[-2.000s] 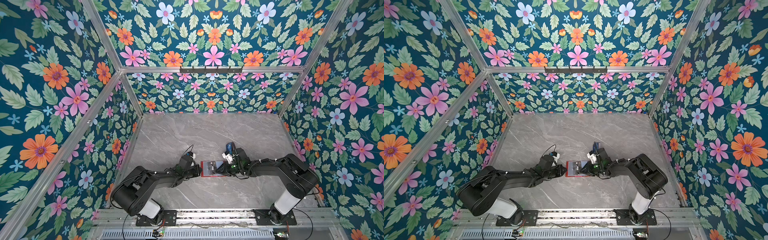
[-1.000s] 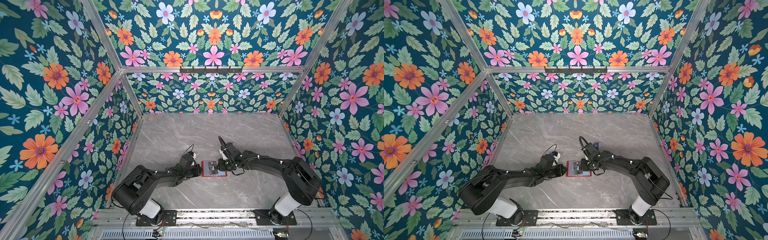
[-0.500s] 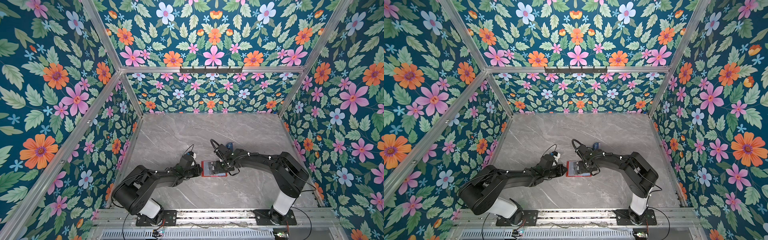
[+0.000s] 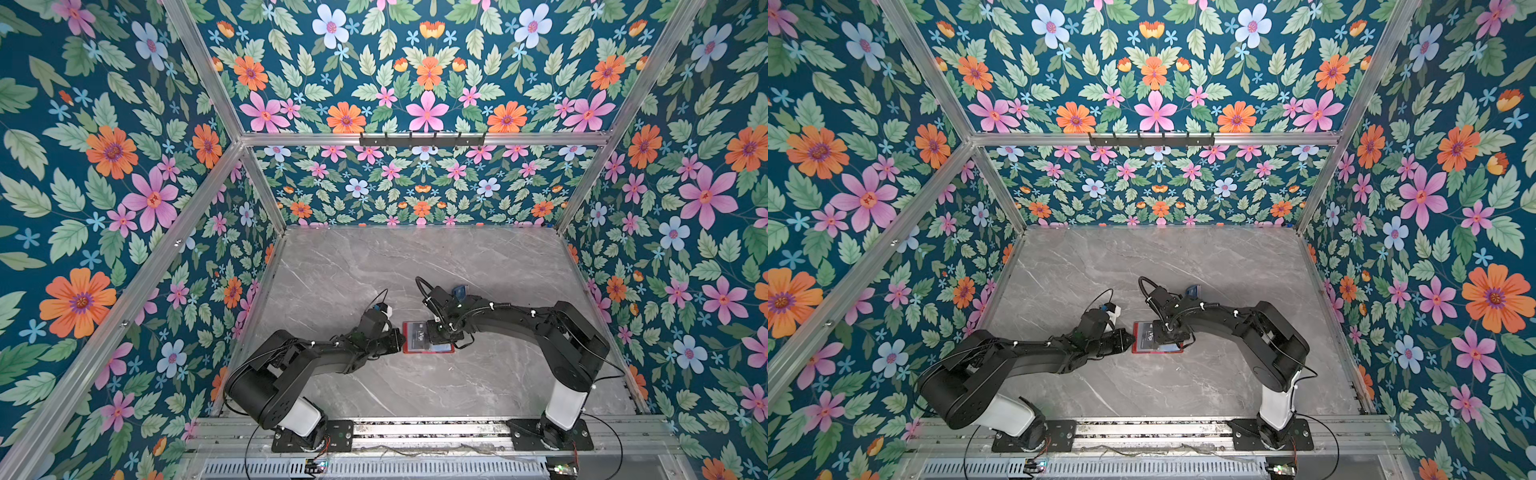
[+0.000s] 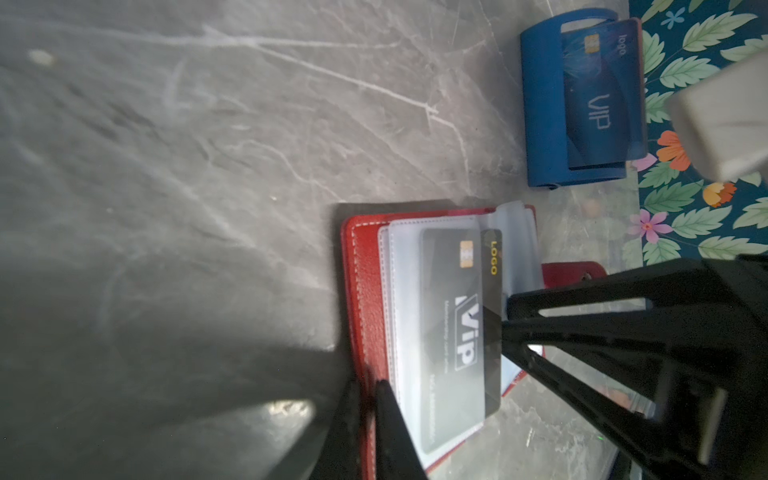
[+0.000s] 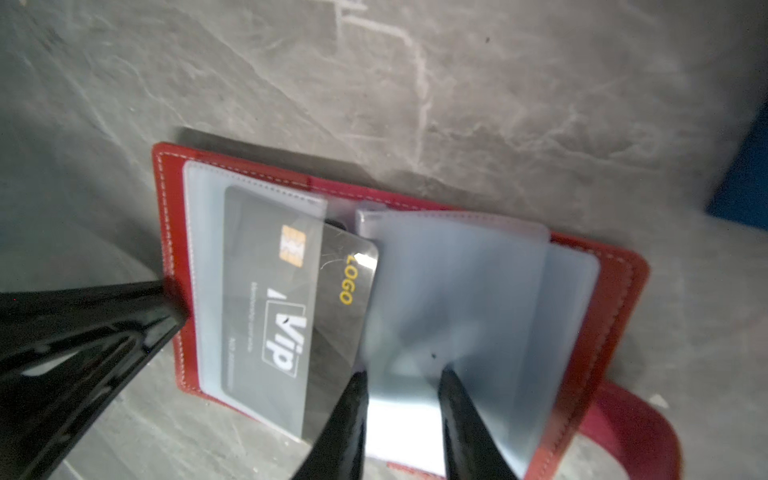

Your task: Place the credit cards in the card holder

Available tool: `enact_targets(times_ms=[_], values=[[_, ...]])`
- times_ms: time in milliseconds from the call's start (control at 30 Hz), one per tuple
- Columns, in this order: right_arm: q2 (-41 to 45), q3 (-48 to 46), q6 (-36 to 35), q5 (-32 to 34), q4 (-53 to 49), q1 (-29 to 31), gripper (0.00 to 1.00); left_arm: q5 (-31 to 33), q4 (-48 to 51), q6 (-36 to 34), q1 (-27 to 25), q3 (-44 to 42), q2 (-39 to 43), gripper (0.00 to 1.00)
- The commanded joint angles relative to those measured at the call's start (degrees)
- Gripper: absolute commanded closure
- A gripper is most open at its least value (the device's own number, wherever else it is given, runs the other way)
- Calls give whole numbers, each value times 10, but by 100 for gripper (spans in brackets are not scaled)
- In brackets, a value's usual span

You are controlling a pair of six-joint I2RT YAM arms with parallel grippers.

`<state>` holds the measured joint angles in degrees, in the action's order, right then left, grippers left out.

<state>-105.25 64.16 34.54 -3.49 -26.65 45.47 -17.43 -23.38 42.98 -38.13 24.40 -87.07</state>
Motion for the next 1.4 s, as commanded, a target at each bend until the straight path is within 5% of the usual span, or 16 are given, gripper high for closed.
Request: enact_targets(times_ms=[0, 267, 533, 867, 1367], values=[[-17, -3, 3, 0, -23, 2, 62, 5, 62, -10, -1, -4, -5, 88], [10, 7, 7, 48, -47, 13, 57, 6, 63, -10, -1, -4, -3, 87], [28, 17, 15, 86, -59, 16, 78, 11, 68, -11, -1, -4, 0, 87], [-3, 51, 13, 89, -72, 19, 90, 14, 69, -15, -1, -1, 1, 87], [25, 61, 24, 161, -121, 31, 80, 15, 65, -17, 0, 7, -19, 87]])
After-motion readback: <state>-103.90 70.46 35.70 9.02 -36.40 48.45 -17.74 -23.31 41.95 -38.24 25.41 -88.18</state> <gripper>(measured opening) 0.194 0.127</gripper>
